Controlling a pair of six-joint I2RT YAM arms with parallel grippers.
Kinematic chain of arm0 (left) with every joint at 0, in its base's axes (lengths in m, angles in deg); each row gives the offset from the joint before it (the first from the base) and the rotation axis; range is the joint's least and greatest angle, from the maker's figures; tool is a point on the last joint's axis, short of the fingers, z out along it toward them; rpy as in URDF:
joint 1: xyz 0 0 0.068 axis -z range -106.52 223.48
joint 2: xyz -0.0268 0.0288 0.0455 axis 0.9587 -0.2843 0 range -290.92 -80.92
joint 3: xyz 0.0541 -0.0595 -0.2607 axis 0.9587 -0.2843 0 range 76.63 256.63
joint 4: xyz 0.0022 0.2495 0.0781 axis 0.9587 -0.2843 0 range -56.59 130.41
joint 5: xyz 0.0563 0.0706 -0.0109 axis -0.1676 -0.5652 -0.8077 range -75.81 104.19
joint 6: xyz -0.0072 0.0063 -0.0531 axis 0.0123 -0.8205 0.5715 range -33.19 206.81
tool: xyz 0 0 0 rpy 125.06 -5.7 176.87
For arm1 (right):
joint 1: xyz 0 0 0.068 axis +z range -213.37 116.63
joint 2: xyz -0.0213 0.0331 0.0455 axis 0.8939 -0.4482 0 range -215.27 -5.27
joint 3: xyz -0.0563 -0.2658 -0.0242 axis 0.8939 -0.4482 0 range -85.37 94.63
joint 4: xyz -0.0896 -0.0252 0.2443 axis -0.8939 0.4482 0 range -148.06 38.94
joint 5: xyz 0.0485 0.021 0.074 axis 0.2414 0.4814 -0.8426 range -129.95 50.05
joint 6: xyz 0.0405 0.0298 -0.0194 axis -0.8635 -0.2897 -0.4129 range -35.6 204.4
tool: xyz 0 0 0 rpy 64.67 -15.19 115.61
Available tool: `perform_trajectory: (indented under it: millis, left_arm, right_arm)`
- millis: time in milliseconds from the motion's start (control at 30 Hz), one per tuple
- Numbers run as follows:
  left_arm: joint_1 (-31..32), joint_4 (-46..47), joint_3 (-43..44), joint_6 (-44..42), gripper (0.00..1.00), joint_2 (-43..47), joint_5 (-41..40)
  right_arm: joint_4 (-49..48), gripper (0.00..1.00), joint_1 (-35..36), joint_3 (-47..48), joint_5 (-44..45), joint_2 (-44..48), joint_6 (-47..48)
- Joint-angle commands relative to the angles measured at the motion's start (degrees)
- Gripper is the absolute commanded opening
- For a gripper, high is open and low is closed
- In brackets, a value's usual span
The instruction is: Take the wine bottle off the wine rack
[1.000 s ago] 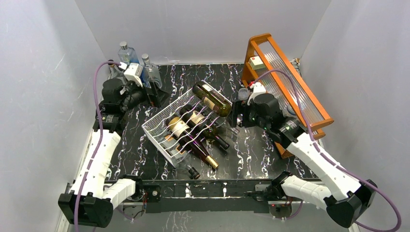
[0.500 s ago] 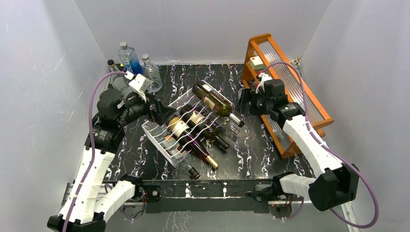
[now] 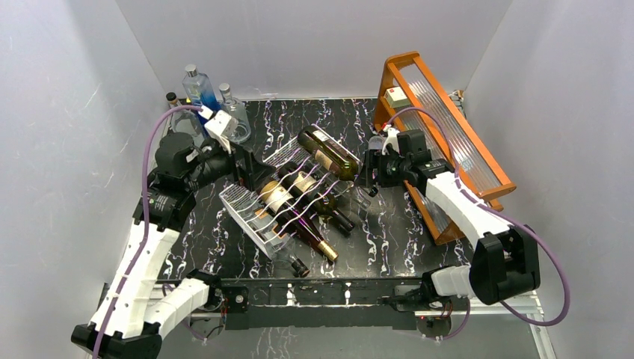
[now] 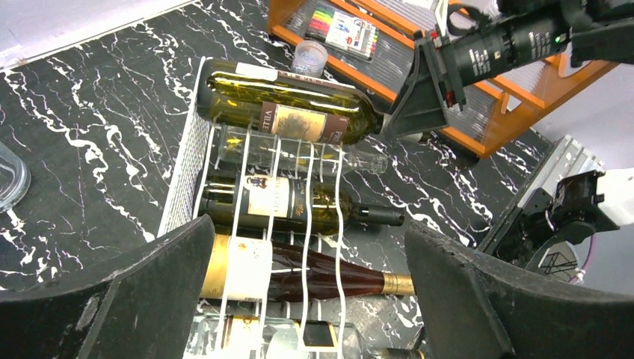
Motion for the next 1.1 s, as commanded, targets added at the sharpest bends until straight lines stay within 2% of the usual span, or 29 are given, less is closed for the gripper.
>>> perform_trajectory:
  millis: [0,200,333,467,667,1067]
  left_arm:
    - [0.36,0.3,3.76,2.64,0.98,-1.08,-0.44]
    - [0.38,0.4,3.9,5.45,0.98,-1.35,-0.63]
    - [0.37,-0.93,2.83,8.36,0.98,-0.21,-5.32]
    - [0.32,-0.89,2.28,10.66,0.98,0.91,-6.69]
    - [0.32,-1.9,3.67,15.1,0.98,0.27,-11.98]
    - [0.33,-0.03,5.96,17.97,0.98,-5.27,-3.63]
  right_arm:
    - [-4.48,0.77,-0.13,1.29,-3.34,-1.66,1.93]
    - [-4.73,0.71,-0.13,1.9,-8.41,-4.19,2.73]
    - [-4.34,0.67,-0.13,1.84,-8.12,-4.62,3.9]
    - [-4.35,0.61,-0.17,1.59,-8.54,-4.22,3.64]
    - [-7.17,0.59,-0.07,-2.04,-9.98,-1.16,2.1]
    - [-9.39,0.58,-0.04,-5.51,-10.69,1.58,1.45]
